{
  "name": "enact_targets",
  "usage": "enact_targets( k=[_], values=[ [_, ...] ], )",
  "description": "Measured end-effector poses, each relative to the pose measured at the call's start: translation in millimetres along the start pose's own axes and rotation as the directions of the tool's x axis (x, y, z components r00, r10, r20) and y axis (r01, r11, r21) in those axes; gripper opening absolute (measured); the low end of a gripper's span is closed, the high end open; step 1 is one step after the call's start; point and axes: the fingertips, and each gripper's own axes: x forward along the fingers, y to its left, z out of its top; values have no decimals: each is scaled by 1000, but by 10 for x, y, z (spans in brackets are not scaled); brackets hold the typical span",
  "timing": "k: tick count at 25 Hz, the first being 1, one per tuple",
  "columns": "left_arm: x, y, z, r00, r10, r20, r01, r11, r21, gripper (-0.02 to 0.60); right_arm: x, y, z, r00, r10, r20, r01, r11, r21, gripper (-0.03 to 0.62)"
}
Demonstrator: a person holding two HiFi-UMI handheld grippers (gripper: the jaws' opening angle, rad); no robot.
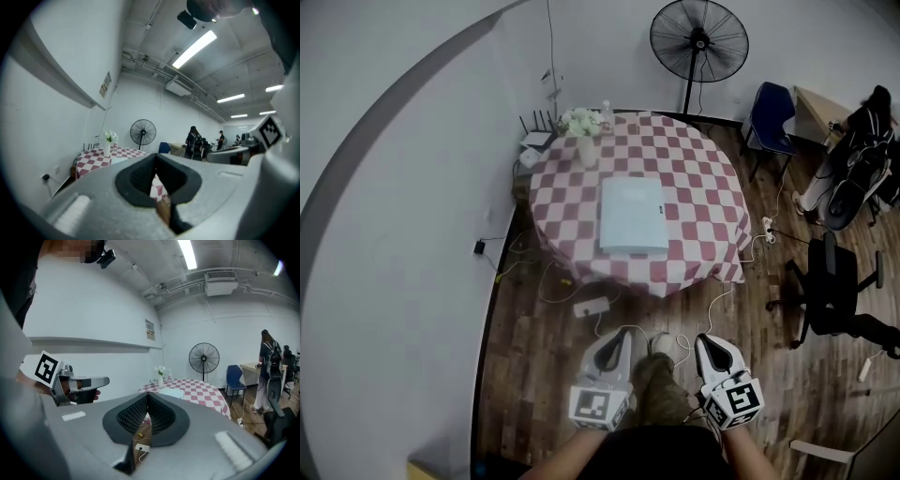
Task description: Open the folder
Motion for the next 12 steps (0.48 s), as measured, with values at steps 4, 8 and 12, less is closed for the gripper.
enact_targets(
  k=[4, 8, 12],
  values=[
    [428, 56, 19, 1000, 3, -2, -2, 1000, 28, 5, 345, -300, 49, 1000, 3, 11, -3, 1000, 20, 3],
    [989, 168, -52, 1000, 0, -15, 1, 996, 84, 5, 808, -816, 7, 999, -32, -4, 33, 998, 58, 3],
    [1658, 245, -214, 997, -1, -77, 9, 995, 96, 5, 1301, -1381, -87, 998, -43, -42, 47, 994, 101, 3]
  ],
)
